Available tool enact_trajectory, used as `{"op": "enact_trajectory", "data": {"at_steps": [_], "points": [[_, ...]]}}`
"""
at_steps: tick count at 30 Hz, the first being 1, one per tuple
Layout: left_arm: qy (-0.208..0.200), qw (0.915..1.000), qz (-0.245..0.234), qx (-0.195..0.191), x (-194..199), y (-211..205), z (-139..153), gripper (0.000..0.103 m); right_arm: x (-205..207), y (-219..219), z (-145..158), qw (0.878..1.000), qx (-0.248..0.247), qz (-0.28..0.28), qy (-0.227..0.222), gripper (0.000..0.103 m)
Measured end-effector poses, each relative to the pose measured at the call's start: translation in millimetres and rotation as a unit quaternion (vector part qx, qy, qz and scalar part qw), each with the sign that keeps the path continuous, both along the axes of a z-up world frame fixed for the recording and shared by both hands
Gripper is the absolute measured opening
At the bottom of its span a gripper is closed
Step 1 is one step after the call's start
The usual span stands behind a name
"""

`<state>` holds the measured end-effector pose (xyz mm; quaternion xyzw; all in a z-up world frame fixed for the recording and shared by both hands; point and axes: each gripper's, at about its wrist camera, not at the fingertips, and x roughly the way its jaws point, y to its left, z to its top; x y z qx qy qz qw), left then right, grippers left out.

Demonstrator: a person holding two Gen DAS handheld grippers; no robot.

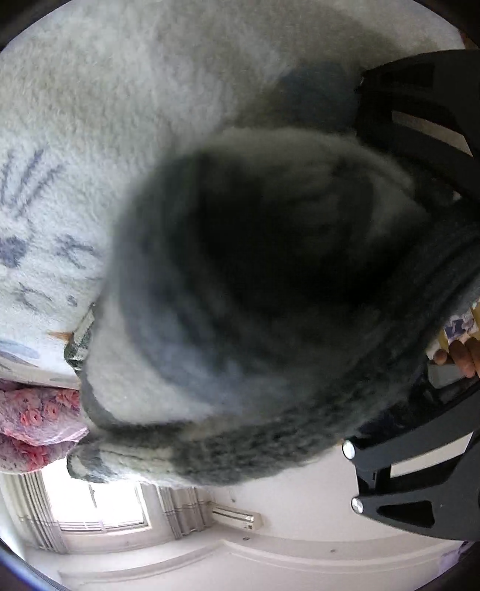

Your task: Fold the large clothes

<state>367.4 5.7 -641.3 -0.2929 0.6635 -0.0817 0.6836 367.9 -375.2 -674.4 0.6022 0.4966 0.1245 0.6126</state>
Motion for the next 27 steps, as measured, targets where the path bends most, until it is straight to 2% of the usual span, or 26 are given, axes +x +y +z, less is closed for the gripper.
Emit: {"op": "enact_trajectory", "data": {"at_steps": [2, 3, 4, 5, 6, 7, 9, 13, 15, 18, 22, 27], "points": [[0.015, 0.9997, -0.017, 0.012, 4, -5, 6, 0.098, -15, -5, -1, 0.998, 0.05, -0.02, 0.017, 0.06], [0.014, 0.9995, -0.022, 0.018, 7, -10, 12, 0.091, -15, -5, 3, 0.997, 0.067, -0.027, 0.02, 0.052], [0.015, 0.9993, -0.026, 0.024, 9, -12, 18, 0.078, -14, -3, 11, 0.998, 0.063, -0.022, 0.019, 0.047], [0.016, 0.9992, -0.024, 0.026, 10, -14, 23, 0.071, -11, -1, 23, 0.999, 0.048, -0.01, 0.013, 0.046], [0.011, 0.9991, -0.019, 0.035, 11, -13, 35, 0.059, -9, 2, 33, 0.999, 0.039, 0.001, 0.007, 0.044], [0.005, 0.9989, -0.017, 0.042, 10, -15, 45, 0.051, -4, 6, 47, 0.999, 0.038, 0.015, 0.0, 0.043], [-0.014, 0.9989, -0.016, 0.041, 12, -13, 72, 0.046, 6, 13, 72, 0.999, 0.038, 0.032, -0.016, 0.042], [-0.07, 0.997, -0.019, 0.024, 28, -3, 138, 0.04, 32, 18, 141, 0.996, 0.021, 0.051, -0.07, 0.04], [-0.11, 0.9916, -0.045, 0.05, 40, -5, 173, 0.038, 50, 26, 175, 0.993, 0.01, 0.06, -0.099, 0.039], [-0.145, 0.9863, -0.058, 0.053, 51, 4, 207, 0.036, 66, 41, 212, 0.989, -0.004, 0.071, -0.129, 0.039], [-0.173, 0.9814, -0.066, 0.051, 62, 25, 235, 0.035, 76, 73, 255, 0.983, -0.02, 0.088, -0.159, 0.039], [-0.191, 0.9803, -0.045, 0.017, 68, 105, 255, 0.035, 85, 137, 288, 0.976, -0.033, 0.107, -0.189, 0.039]]}}
